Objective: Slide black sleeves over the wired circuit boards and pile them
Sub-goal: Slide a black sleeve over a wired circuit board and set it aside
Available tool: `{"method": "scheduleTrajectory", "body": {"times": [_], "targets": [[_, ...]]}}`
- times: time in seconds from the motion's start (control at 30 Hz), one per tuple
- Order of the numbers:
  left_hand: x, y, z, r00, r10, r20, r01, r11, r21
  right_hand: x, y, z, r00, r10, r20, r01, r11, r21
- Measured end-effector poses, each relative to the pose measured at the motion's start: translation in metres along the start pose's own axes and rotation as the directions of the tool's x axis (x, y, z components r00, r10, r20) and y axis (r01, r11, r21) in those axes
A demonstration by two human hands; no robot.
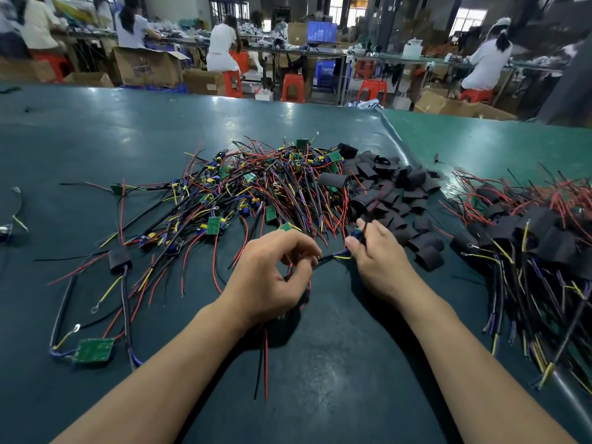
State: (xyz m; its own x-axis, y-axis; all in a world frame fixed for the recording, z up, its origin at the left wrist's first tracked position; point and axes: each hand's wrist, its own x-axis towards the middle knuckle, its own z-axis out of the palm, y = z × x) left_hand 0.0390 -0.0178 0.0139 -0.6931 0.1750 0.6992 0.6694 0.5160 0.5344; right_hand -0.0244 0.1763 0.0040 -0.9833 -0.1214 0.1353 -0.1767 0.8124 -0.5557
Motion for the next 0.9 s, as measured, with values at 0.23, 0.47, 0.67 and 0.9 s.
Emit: {"method": "scheduleTrajectory", "body": {"times": [0.23,0.47,0.67,0.9], "targets": [[0.0,0.0,0.0,0.999,-0.015,-0.039,0.015,1.0,0.014,-0.007,-0.007,-0.011,0.996,0.02,-0.091,-0.002,0.98,0.2],[0.0,-0.003,0.001,0.997,-0.059,-0.047,0.061,0.997,0.051,-0.007,-0.007,-0.009,0.998,0.035,-0.054,-0.021,0.967,0.253],[0.001,-0.009,0.002,0.974,-0.226,0.004,0.223,0.964,0.142,-0.019,-0.027,-0.013,0.987,0.103,0.122,-0.157,0.493,0.856],[0.002,-0.008,-0.001,0.96,-0.262,0.104,0.243,0.956,0.165,-0.025,-0.036,-0.025,0.968,0.07,0.242,-0.251,0.171,0.953]]}}
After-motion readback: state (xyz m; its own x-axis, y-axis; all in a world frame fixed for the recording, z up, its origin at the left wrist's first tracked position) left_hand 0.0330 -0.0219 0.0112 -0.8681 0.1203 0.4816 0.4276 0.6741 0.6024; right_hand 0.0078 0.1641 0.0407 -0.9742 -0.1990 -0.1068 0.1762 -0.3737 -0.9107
